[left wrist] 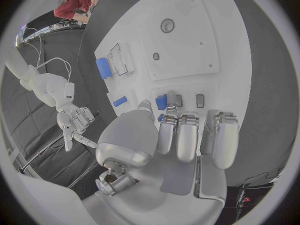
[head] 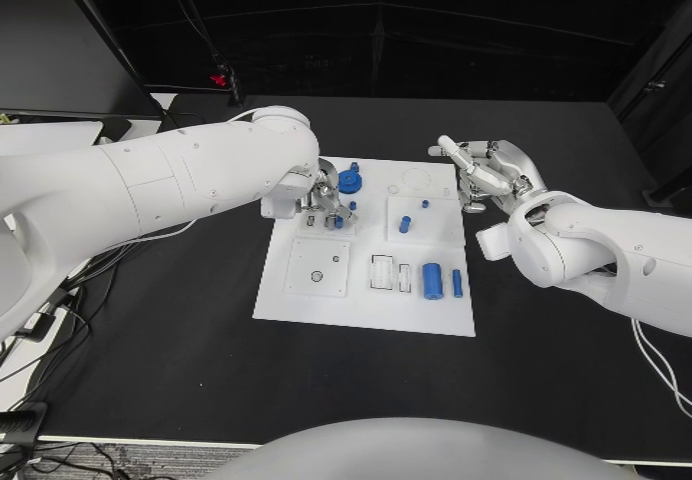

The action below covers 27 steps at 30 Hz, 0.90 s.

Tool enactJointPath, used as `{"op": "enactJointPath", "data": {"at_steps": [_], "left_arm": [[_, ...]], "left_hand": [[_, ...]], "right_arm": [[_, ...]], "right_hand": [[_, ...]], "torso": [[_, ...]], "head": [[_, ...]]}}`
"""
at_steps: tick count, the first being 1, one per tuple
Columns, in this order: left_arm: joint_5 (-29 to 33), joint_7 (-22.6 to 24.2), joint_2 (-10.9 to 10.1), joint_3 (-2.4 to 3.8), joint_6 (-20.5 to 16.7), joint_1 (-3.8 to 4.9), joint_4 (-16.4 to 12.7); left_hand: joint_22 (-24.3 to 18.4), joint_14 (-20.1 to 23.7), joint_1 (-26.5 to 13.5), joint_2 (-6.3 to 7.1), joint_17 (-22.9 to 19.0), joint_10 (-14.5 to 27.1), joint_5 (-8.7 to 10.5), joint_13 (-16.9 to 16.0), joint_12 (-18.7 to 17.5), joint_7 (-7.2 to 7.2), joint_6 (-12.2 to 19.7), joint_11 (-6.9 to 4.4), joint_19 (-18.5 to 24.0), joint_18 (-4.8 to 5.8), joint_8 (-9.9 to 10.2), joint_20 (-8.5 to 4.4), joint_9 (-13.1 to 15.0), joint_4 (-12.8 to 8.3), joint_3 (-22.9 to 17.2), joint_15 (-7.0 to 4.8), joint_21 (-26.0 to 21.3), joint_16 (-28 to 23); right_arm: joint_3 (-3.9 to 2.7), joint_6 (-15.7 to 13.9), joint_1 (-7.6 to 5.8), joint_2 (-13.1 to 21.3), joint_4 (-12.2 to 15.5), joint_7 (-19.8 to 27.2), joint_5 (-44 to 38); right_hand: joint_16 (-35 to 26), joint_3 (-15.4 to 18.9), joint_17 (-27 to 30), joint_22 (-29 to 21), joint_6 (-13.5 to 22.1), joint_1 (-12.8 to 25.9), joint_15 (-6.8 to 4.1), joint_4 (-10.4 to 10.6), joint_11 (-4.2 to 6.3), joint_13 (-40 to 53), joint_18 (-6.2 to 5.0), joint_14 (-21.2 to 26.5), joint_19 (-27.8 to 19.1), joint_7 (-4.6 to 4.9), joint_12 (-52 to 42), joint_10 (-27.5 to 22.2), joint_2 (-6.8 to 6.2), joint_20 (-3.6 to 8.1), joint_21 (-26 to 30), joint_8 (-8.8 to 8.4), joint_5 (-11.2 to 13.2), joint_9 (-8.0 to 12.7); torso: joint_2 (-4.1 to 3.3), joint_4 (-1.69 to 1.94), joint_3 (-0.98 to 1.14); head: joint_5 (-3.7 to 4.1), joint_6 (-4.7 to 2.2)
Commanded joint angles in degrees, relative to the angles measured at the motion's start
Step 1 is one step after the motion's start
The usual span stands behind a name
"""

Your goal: Assemble the parts on the task board

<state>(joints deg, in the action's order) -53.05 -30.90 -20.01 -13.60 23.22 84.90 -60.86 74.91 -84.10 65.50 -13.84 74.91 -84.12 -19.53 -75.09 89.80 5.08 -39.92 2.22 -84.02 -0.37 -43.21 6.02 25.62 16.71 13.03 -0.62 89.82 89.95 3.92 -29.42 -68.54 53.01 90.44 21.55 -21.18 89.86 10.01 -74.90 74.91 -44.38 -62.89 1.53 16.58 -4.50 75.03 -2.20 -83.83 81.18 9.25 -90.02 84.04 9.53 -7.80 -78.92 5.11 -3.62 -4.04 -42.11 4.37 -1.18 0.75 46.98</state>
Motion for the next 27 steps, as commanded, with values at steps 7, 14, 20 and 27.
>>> {"op": "enactJointPath", "data": {"at_steps": [7, 14, 20, 27], "left_arm": [[-0.2, 0.3, 0.2, 0.05, 0.4, 0.02, 0.2], [-0.2, 0.4, 0.3, 0.05, 0.3, 0.00, 0.4], [-0.2, 0.4, 0.4, 0.05, 0.6, -0.01, 0.6], [-0.2, 0.4, 0.3, 0.05, 0.8, -0.02, 0.8]], "left_hand": [[15.1, -5.9, 1.3, -0.84, 15.1, -5.9, -1.39, -14.9, 0.2, 0.06, -0.7, -0.52, -6.0, 0.37, 0.7, -0.34, 0.5, 0.1, -0.5, -0.47, 0.2, 0.0], [15.1, -5.9, 1.9, -1.36, 15.1, -5.9, -2.29, -14.9, 0.2, -0.04, -0.9, -0.59, -6.0, 0.37, 1.0, -0.39, 0.8, 0.0, -0.9, -0.55, 0.2, 0.0], [15.1, -5.9, 3.6, -1.25, 15.1, -5.9, -3.80, -14.9, 0.2, -0.26, -1.3, -0.79, -6.0, 0.37, 1.4, -0.51, 1.5, 0.0, -1.7, -0.71, 0.2, 0.0], [15.1, -5.9, 5.7, -1.21, 15.1, -5.9, -4.80, -14.9, 0.2, -0.41, -1.5, -0.94, -6.0, 0.37, 2.0, -0.67, 2.1, 0.0, -2.8, -0.89, 0.2, 0.0]], "right_arm": [[-0.02, 0.0, -0.08, -0.1, 0.0, -0.3, 0.1], [-0.01, 0.0, -0.07, -0.1, -0.1, -0.5, 0.1], [-0.01, 0.0, -0.07, -0.2, -0.2, -0.6, 0.1], [0.00, 0.0, -0.07, -0.2, -0.2, -0.9, 0.1]], "right_hand": [[0.1, 0.4, -15.1, 9.8, 0.4, -0.1, -0.30, 0.1, 0.11, 15.0, -0.97, -6.2, -0.2, 0.04, 0.0, 6.0, 0.48, 0.26, 0.3, 0.42, -0.3, -0.1], [0.1, 0.5, -15.1, 9.7, 0.4, -0.2, -0.27, 0.1, 0.07, 15.0, -0.98, -6.2, -0.3, 0.06, 0.0, 6.0, 0.60, 0.24, 0.4, 0.51, -0.3, -0.1], [0.1, 0.5, -15.1, 9.7, 0.3, -0.2, -0.24, 0.1, 0.03, 15.0, -0.98, -6.2, -0.3, 0.08, 0.0, 6.0, 0.72, 0.23, 0.4, 0.60, -0.3, -0.1], [0.1, 0.5, -15.1, 9.7, 0.3, -0.3, -0.21, 0.1, 0.00, 15.0, -1.00, -6.2, -0.3, 0.10, 0.0, 6.0, 0.85, 0.21, 0.5, 0.69, -0.3, -0.1]], "torso": [[-0.01, -0.01, -0.02], [0.01, 0.01, -0.01], [0.02, 0.01, -0.03], [0.02, 0.03, 0.00]], "head": [[0.04, 0.07], [0.12, 0.17], [0.17, 0.27], [0.17, 0.34]]}}
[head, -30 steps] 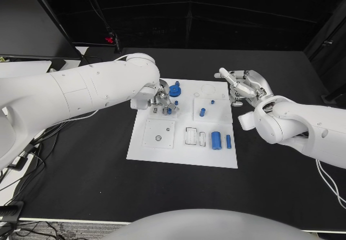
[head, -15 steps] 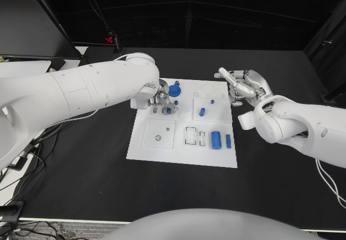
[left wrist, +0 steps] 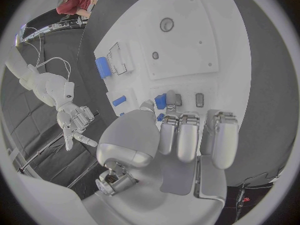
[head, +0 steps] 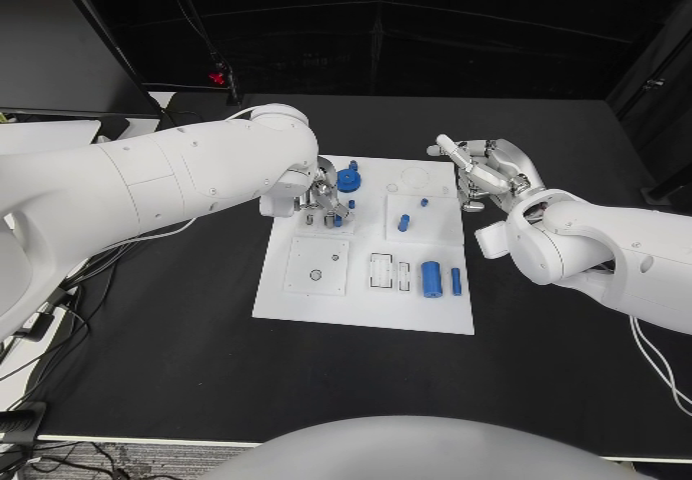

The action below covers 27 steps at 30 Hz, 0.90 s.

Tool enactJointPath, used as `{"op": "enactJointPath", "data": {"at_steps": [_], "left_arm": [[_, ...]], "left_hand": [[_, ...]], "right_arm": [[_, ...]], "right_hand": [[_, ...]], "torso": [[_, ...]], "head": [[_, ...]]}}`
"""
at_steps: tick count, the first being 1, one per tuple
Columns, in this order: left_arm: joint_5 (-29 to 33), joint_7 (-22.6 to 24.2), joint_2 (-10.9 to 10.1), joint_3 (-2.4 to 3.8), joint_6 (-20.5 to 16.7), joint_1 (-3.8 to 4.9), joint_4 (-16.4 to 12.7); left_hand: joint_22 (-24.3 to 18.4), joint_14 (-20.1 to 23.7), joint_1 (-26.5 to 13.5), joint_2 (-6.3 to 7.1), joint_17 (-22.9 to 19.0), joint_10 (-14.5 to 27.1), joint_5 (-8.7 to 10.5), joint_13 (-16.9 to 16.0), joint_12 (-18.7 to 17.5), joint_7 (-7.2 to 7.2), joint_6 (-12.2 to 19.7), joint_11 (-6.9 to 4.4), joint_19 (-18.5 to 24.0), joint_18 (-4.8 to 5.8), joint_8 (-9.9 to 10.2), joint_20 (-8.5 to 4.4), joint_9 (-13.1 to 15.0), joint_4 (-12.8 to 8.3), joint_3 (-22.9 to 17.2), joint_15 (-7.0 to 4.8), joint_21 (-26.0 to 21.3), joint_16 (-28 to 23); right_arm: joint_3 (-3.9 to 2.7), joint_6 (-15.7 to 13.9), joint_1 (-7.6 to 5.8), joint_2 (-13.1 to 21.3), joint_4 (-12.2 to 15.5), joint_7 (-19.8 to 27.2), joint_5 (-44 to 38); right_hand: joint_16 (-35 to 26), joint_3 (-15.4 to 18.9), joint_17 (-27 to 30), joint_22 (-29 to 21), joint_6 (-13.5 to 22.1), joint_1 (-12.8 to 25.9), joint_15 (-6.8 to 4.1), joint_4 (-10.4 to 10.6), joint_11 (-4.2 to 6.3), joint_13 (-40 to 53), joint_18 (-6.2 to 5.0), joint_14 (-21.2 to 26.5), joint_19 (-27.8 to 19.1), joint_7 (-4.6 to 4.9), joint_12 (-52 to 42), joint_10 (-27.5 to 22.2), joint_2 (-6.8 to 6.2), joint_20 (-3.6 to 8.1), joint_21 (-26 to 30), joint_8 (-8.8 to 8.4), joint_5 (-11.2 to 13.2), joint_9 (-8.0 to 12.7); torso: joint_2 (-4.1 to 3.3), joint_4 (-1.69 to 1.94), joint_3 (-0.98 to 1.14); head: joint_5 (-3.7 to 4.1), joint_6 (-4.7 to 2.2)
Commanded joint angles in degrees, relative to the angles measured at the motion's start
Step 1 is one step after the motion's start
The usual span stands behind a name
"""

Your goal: Assemble the parts on the task board

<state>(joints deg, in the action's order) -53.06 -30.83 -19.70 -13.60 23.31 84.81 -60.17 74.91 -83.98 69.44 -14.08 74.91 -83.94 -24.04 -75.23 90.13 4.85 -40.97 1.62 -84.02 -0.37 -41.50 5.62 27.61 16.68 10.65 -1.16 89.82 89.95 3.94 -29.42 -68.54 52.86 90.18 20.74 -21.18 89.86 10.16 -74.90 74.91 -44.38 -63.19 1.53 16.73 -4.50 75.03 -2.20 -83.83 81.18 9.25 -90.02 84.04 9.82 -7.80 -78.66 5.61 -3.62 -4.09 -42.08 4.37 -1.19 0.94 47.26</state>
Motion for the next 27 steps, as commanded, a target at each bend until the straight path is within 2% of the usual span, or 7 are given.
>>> {"op": "enactJointPath", "data": {"at_steps": [1, 14, 24, 27], "left_arm": [[-0.2, 0.4, 0.0, 0.05, 0.7, 0.07, 0.1], [-0.2, 0.8, 0.0, 0.05, 0.6, 0.05, 0.2], [-0.2, 1.6, -0.1, 0.05, 0.3, 0.05, 0.2], [-0.2, 1.9, 0.0, 0.05, 0.0, 0.04, 0.1]], "left_hand": [[15.1, -6.0, 2.0, -0.94, 15.1, -6.1, -0.38, -14.8, -0.1, -0.20, -0.5, -0.36, -6.0, 0.37, 0.4, -0.29, 0.2, 0.0, -0.6, -0.37, 0.2, 0.0], [15.1, -6.0, 7.2, 0.51, 15.1, -6.1, -1.68, -14.8, -0.1, -0.53, -1.2, -0.67, -6.0, 0.37, 1.5, -0.61, 1.5, -0.2, -3.8, -0.72, 0.2, 0.0], [15.1, -6.0, 11.7, 1.69, 15.1, -6.1, -2.03, -14.8, -0.1, -0.53, -2.3, -0.77, -6.0, 0.37, 3.2, -0.68, 2.3, -0.2, -9.1, -0.86, 0.2, 0.0], [15.1, -6.0, 12.8, 2.09, 15.1, -6.1, -1.98, -14.8, -0.1, -0.45, -2.8, -0.80, -6.0, 0.37, 3.9, -0.59, 2.6, -0.2, -12.0, -0.87, 0.2, 0.0]], "right_arm": [[-0.02, 0.0, -0.07, 0.0, 0.0, -0.1, 0.1], [0.00, 0.1, -0.07, -0.1, -0.2, -0.6, 0.1], [0.02, 0.2, -0.07, -0.1, -0.3, -1.0, 0.1], [0.03, 0.2, -0.07, -0.2, -0.4, -1.1, 0.1]], "right_hand": [[0.1, 0.4, -15.1, 9.7, 0.3, 0.0, -0.21, -0.1, 0.00, 15.0, -1.00, -6.2, -0.3, 0.10, 0.0, 6.0, 0.56, 0.21, 0.2, 0.19, -0.3, -0.1], [0.1, 0.4, -15.1, 9.7, 0.3, -0.1, -0.19, -0.1, -0.04, 15.0, -1.02, -6.2, -0.4, 0.12, 0.0, 6.0, 0.67, 0.20, 0.3, 0.26, -0.3, -0.1], [0.1, 0.7, -15.1, 9.6, 0.3, -0.3, -0.08, -0.1, -0.15, 15.0, -1.05, -6.2, -0.4, 0.19, 0.0, 6.0, 1.03, 0.11, 0.5, 0.53, 0.2, -0.1], [0.1, 0.7, -15.1, 9.6, 0.3, -0.3, -0.08, -0.1, -0.16, 15.0, -1.06, -6.2, -0.5, 0.20, 0.0, 6.0, 1.05, 0.11, 0.5, 0.54, 0.2, -0.1]], "torso": [[0.00, -0.01, 0.00], [-0.05, -0.02, -0.03], [-0.04, 0.00, -0.01], [-0.04, 0.00, -0.01]], "head": [[-0.05, 0.08], [-0.05, 0.17], [0.10, 0.39], [0.10, 0.39]]}}
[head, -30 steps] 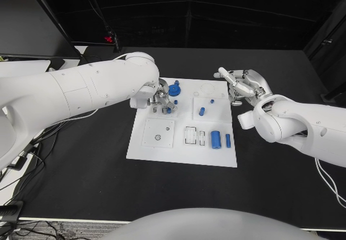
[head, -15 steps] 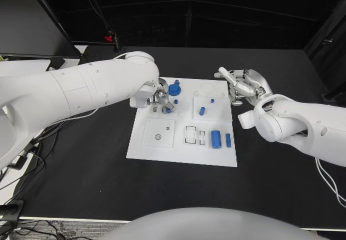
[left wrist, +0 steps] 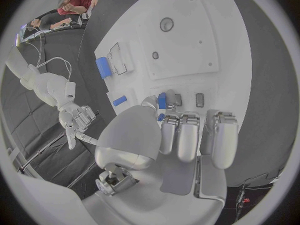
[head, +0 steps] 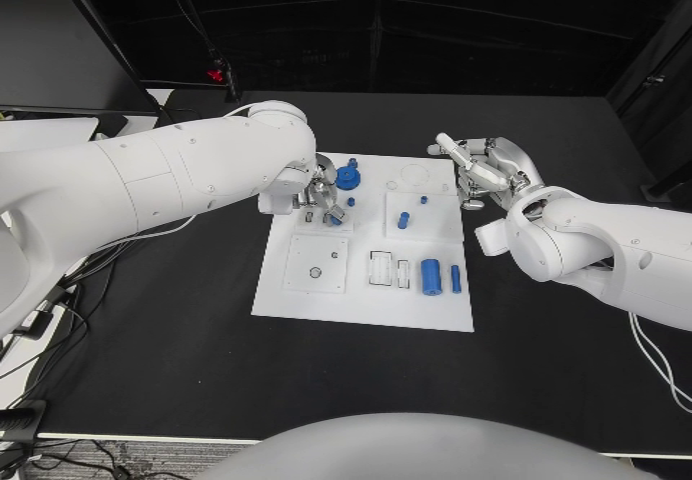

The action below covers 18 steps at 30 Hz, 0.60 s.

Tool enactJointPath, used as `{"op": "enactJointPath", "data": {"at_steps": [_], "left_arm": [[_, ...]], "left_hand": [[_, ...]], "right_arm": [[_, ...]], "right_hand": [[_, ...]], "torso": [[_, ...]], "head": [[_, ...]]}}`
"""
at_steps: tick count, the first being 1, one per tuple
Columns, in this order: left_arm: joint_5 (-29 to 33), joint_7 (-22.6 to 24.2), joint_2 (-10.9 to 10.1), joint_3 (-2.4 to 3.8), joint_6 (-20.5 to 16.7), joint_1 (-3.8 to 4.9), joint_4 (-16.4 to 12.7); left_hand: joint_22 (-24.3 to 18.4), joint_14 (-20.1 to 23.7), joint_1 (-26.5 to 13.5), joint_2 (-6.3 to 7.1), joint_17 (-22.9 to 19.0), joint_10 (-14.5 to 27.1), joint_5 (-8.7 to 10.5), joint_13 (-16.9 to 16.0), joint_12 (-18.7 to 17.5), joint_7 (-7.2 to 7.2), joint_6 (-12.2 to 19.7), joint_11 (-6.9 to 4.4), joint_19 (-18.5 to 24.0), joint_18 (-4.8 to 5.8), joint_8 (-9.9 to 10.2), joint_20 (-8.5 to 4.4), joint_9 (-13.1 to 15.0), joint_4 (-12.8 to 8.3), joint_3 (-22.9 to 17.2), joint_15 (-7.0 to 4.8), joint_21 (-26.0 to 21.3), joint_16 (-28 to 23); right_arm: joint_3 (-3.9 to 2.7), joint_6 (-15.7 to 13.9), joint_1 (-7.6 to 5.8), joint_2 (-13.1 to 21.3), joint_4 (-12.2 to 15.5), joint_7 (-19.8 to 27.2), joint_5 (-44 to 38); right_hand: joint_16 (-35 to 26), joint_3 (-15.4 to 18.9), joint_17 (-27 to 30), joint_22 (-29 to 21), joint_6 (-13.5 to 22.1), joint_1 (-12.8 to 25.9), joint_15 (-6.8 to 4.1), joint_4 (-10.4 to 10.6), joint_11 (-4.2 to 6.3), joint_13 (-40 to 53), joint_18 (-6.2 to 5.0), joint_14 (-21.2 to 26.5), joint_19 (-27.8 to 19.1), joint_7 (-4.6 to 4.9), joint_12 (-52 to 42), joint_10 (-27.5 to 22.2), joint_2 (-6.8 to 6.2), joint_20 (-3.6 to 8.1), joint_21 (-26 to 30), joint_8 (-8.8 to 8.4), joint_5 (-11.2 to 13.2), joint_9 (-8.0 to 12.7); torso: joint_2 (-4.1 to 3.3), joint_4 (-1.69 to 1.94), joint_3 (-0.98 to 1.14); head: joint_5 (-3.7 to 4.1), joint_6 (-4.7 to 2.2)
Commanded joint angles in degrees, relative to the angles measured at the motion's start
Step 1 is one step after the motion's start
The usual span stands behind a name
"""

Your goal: Assemble the parts on the task board

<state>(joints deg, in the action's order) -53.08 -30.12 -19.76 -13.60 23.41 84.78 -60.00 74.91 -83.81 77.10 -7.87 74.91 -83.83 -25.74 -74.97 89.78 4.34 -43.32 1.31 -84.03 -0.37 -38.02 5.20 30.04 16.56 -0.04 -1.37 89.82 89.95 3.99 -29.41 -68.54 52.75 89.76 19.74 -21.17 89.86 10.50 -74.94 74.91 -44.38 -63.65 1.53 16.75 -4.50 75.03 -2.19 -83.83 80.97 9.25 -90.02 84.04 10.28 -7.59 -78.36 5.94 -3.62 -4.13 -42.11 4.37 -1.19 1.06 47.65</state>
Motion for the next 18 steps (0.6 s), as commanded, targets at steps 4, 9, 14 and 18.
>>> {"op": "enactJointPath", "data": {"at_steps": [4, 9, 14, 18], "left_arm": [[-0.2, 1.6, 0.0, 0.05, -0.7, 0.07, -0.1], [-0.2, 1.7, -0.3, 0.05, -1.3, 0.07, -0.2], [-0.2, 2.1, -1.0, 0.05, -2.2, 0.10, -0.6], [-0.2, 2.3, -1.9, 0.06, -2.7, 0.21, -1.2]], "left_hand": [[15.1, -6.2, 5.4, -0.92, 15.1, -6.2, 3.32, -15.0, 0.2, 0.44, -1.5, -0.31, -6.0, 0.37, 2.2, 0.23, 1.6, 0.1, -12.3, -0.49, 0.2, 0.0], [15.1, -6.2, 3.4, 1.88, 15.1, -6.2, 6.84, -15.0, 0.2, 0.29, -2.1, -0.34, -6.0, 0.37, 2.9, 0.47, 3.0, -0.5, -20.1, -0.40, 0.2, 0.0], [15.1, -6.2, 1.9, 3.40, 15.1, -6.2, 7.48, -15.0, 0.2, 0.19, -2.3, -0.19, -6.0, 0.37, 3.1, 0.56, 3.9, -0.6, -23.3, -0.39, 0.2, 0.0], [15.1, -6.2, 1.6, 3.92, 15.1, -6.2, 7.69, -15.0, 0.2, 0.17, -2.4, -0.23, -6.0, 0.37, 3.1, 0.61, 4.1, -0.8, -24.0, -0.40, 0.2, 0.0]], "right_arm": [[0.01, 0.3, -0.06, -0.1, -0.1, -0.3, 0.1], [0.05, 0.3, -0.05, -0.1, -0.3, -0.5, 0.1], [0.14, 0.4, -0.02, 0.0, -0.4, -0.7, 0.1], [0.20, 0.4, 0.00, 0.0, -0.4, -0.8, 0.1]], "right_hand": [[0.1, 0.4, -15.1, 9.6, 0.3, 0.2, -0.07, -0.1, -0.17, 15.0, -1.09, -6.2, -0.3, 0.21, 0.0, 6.0, 0.65, -0.12, 0.3, 0.24, 0.3, -0.1], [0.1, 0.4, -15.1, 9.6, 0.3, 0.2, -0.07, -0.1, -0.17, 15.0, -1.10, -6.2, -0.3, 0.21, 0.0, 6.0, 0.66, -0.12, 0.3, 0.24, 0.3, -0.1], [0.1, 0.4, -15.1, 9.5, 0.3, 0.1, -0.05, -0.1, -0.18, 15.0, -1.12, -6.2, -0.4, 0.22, 0.0, 6.0, 0.75, -0.13, 0.4, 0.26, 0.3, -0.1], [0.1, 0.4, -15.1, 9.5, 0.3, 0.1, -0.05, -0.1, -0.18, 15.0, -1.12, -6.2, -0.4, 0.22, 0.0, 6.0, 0.75, -0.13, 0.4, 0.26, 0.3, -0.1]], "torso": [[0.00, -0.04, -0.02], [0.03, 0.03, 0.01], [0.02, 0.04, 0.01], [0.05, 0.01, 0.06]], "head": [[0.04, 0.16], [0.11, 0.22], [0.09, 0.19], [0.02, 0.15]]}}
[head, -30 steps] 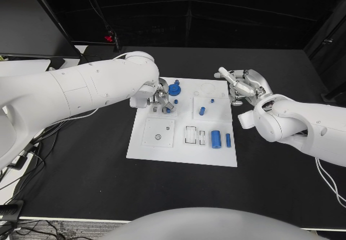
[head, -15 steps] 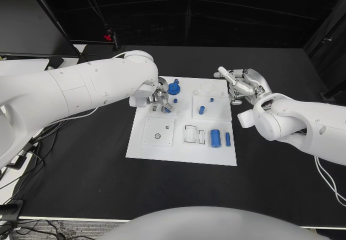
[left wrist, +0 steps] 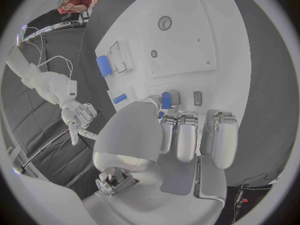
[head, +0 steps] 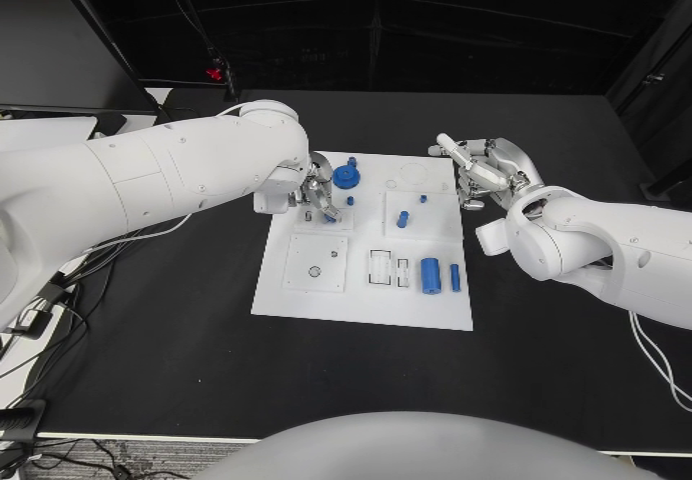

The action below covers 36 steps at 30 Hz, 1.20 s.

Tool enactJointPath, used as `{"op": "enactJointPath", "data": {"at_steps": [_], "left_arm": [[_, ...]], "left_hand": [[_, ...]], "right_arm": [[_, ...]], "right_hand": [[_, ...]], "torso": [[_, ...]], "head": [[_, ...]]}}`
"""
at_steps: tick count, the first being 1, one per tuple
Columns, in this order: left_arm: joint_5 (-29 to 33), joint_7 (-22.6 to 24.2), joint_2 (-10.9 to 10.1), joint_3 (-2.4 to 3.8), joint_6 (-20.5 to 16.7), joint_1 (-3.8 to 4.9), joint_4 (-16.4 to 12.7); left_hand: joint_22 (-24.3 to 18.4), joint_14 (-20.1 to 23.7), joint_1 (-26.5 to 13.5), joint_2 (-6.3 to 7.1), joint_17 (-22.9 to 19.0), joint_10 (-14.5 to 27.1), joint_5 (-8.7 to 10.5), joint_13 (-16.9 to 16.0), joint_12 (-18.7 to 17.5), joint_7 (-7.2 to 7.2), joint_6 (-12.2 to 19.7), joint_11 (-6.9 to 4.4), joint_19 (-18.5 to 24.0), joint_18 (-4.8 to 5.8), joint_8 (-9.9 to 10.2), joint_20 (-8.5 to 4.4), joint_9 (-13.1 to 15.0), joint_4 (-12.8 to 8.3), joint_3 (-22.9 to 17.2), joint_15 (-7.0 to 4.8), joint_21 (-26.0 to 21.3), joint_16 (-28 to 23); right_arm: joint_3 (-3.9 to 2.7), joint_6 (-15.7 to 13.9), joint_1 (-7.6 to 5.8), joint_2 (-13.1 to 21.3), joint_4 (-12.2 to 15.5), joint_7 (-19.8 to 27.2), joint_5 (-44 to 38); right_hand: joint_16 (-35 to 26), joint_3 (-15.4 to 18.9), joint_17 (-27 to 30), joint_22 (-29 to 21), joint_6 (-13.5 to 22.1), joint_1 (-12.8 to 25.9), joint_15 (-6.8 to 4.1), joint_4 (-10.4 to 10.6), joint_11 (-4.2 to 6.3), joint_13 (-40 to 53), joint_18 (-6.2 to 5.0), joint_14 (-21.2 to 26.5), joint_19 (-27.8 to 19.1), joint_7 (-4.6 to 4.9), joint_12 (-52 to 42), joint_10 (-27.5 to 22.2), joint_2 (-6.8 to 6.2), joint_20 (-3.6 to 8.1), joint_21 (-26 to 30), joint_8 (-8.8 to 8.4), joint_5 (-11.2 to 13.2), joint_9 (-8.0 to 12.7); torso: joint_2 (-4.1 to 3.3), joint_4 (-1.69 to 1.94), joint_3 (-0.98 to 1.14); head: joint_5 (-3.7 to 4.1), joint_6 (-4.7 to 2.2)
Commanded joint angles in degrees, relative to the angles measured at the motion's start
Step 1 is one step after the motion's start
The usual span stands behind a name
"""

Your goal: Assemble the parts on the task board

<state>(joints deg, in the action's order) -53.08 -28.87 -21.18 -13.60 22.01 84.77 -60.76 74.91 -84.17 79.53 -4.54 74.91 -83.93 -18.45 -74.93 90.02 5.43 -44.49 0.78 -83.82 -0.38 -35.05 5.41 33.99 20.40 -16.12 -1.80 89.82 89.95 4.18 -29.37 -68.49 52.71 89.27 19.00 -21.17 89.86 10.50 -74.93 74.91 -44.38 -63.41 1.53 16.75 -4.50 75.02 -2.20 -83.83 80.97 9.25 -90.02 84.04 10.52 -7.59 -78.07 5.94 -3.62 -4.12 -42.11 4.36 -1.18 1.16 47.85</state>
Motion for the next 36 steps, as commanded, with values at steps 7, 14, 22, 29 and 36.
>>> {"op": "enactJointPath", "data": {"at_steps": [7, 14, 22, 29, 36], "left_arm": [[-0.1, 1.3, -2.4, 0.06, -1.7, 0.63, -1.8], [-0.1, 0.8, -3.7, 0.06, -1.5, 0.86, -2.1], [-0.1, 0.1, -4.1, 0.06, -0.7, 0.86, -2.1], [-0.1, -0.2, -4.0, 0.05, -0.9, 0.65, -1.7], [-0.1, -0.3, -2.9, 0.05, -0.4, 0.46, -0.8]], "left_hand": [[15.1, -5.8, -1.1, 0.92, 15.1, -6.1, 0.76, -15.1, 0.0, -0.96, -1.3, 0.28, -6.2, 0.38, 0.1, 0.46, 0.5, -4.7, -8.7, -0.02, 0.2, 0.0], [15.1, -5.8, -1.5, 1.12, 15.1, -6.1, 1.14, -15.1, 0.0, -0.96, -1.4, 0.27, -6.2, 0.38, 0.1, 0.51, 0.7, -4.5, -9.3, -0.07, 0.2, 0.0], [15.1, -5.8, -2.3, 1.62, 15.1, -6.1, 2.44, -15.1, 0.0, -0.92, -1.3, 0.29, -6.2, 0.38, 0.2, 0.61, 1.4, -4.7, -11.6, -0.06, 0.2, 0.0], [15.1, -5.8, -3.2, 2.28, 15.1, -6.1, 3.86, -15.1, 0.0, -0.83, -1.2, 0.37, -6.2, 0.38, 0.3, 0.65, 2.0, -5.0, -13.9, 0.01, 0.2, 0.0], [15.1, -5.8, -3.9, 2.73, 15.1, -6.1, 5.09, -15.1, 0.0, -0.77, -1.2, 0.42, -6.2, 0.38, 0.5, 0.66, 2.4, -5.4, -15.9, 0.07, 0.2, 0.0]], "right_arm": [[0.05, 0.4, -0.02, 0.1, 0.0, -0.2, 0.1], [0.07, 0.4, 0.00, 0.1, 0.0, -0.2, 0.1], [0.07, 0.5, 0.03, 0.0, 0.0, -0.2, 0.1], [0.08, 0.4, 0.04, 0.1, -0.1, -0.2, 0.1], [0.08, 0.5, 0.06, 0.0, -0.1, -0.1, 0.1]], "right_hand": [[0.1, 0.4, -15.1, 9.5, 0.4, -0.2, -0.04, -0.1, -0.19, 15.0, -1.15, -6.2, -0.5, 0.23, 0.0, 6.0, 0.59, -0.13, 0.3, 0.27, 0.3, -0.1], [0.1, 0.4, -15.1, 9.5, 0.4, -0.2, -0.02, -0.1, -0.21, 15.0, -1.15, -6.2, -0.5, 0.25, 0.0, 6.0, 0.71, -0.15, 0.3, 0.30, 0.3, -0.1], [0.1, 0.5, -15.1, 9.5, 0.5, -0.3, 0.00, -0.1, -0.24, 15.0, -1.17, -6.2, -0.5, 0.27, 0.0, 6.0, 0.82, -0.17, 0.3, 0.32, 0.2, -0.1], [0.1, 0.5, -15.1, 9.5, 0.5, -0.3, 0.00, -0.1, -0.24, 15.0, -1.17, -6.2, -0.5, 0.27, 0.0, 6.0, 0.83, -0.17, 0.3, 0.33, 0.2, -0.1], [0.1, 0.5, -15.1, 9.5, 0.5, -0.3, 0.00, -0.1, -0.24, 15.0, -1.17, -6.2, -0.5, 0.27, 0.0, 6.0, 0.83, -0.17, 0.3, 0.33, 0.2, -0.1]], "torso": [[-0.03, 0.06, 0.00], [-0.03, 0.03, 0.00], [-0.02, -0.09, -0.05], [0.03, -0.04, -0.02], [0.03, -0.09, -0.01]], "head": [[-0.10, -0.04], [-0.32, 0.02], [-0.59, 0.27], [-0.67, 0.59], [-0.67, 0.68]]}}
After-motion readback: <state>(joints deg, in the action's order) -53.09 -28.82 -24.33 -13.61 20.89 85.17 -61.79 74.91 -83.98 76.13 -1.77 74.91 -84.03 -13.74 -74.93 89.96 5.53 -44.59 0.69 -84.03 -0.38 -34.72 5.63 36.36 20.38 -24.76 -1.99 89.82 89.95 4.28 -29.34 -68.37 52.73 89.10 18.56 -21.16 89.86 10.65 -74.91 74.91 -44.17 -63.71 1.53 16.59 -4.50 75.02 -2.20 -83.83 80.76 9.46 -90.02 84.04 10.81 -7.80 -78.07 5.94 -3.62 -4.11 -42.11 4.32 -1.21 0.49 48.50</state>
